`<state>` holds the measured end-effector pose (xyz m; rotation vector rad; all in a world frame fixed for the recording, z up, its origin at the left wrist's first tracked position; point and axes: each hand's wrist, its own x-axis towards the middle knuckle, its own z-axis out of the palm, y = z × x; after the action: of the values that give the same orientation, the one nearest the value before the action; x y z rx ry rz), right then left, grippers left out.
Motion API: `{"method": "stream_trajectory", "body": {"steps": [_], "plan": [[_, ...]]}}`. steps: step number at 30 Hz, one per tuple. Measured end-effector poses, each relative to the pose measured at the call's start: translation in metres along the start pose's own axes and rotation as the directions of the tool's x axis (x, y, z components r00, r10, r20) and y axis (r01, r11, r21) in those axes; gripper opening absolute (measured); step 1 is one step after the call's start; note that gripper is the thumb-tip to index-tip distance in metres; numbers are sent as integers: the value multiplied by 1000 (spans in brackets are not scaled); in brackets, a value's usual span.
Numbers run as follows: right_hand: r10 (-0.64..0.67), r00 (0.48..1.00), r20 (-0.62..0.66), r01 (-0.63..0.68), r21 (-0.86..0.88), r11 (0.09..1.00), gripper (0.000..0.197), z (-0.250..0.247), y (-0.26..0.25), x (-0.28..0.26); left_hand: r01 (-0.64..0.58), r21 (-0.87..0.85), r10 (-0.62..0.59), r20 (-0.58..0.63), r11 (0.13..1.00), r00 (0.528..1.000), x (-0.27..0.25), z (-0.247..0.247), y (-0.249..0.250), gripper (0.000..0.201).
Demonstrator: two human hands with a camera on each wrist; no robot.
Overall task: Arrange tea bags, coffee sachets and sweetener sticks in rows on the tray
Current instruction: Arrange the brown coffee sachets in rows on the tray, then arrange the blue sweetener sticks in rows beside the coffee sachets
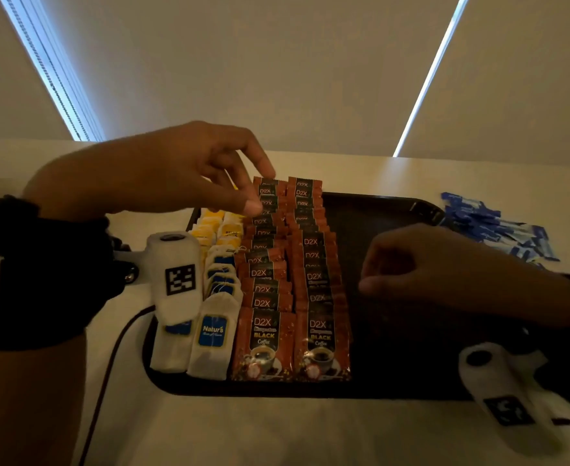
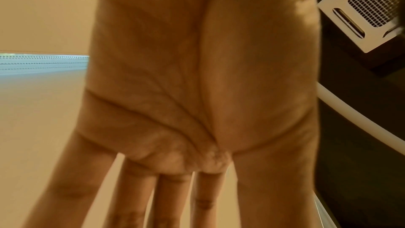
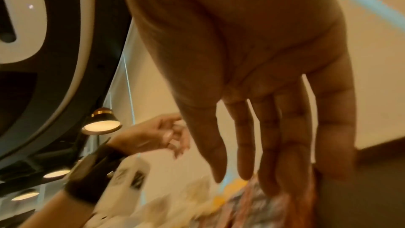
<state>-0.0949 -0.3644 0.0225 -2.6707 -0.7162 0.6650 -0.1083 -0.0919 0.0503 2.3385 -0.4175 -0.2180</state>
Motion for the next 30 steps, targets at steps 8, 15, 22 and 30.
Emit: {"method": "stream_trajectory", "body": {"steps": [8,15,22,30], "plan": [[424,900,-100,-436,-221,873,73,-78,133,13,-41,1,41,-37,999,998,2,-3,-4,59],[478,878,15,-466,-197,863,82,-65,197,49,-59,3,59,-12,998,998,8,-1,-10,70],[549,833,-60,-538,-316,782,76,-67,209,70,-35,7,34,8,999,999,10,-1,-15,68],[485,869,-95,-485,-354,800,32,-61,219,66,-1,35,0,37,999,999,14,8,-13,52]]}}
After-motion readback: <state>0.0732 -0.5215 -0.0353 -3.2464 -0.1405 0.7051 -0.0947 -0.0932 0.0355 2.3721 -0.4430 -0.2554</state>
